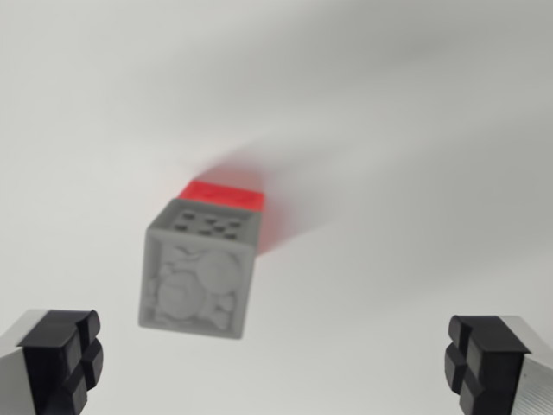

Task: Destack cube

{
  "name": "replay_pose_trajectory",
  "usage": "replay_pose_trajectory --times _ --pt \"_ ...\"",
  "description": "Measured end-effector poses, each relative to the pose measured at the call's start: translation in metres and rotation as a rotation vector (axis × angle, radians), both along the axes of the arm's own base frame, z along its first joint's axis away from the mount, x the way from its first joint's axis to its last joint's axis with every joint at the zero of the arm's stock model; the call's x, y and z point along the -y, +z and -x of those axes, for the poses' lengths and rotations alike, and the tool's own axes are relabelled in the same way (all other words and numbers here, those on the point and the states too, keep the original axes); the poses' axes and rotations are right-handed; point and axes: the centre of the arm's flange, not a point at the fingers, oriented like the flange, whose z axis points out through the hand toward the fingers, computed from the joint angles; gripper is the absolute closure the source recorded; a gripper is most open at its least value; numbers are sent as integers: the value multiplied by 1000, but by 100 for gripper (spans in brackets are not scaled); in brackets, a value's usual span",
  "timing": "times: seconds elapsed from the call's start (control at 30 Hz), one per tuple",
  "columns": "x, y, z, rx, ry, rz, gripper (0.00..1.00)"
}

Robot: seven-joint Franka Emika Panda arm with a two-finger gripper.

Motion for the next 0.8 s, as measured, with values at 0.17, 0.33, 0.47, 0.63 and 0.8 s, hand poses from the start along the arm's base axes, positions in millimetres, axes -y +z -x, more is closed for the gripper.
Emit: replay_pose_trajectory --times 0.17,0.33,0.47,0.63,0.8 --pt "-14 -11 5 1 -36 2 0" --pt "-30 -26 12 1 -80 5 0" --pt "-42 -36 16 1 -112 6 0" --pt "-58 -51 23 1 -143 7 0" --pt "-57 -71 22 2 -149 7 0"
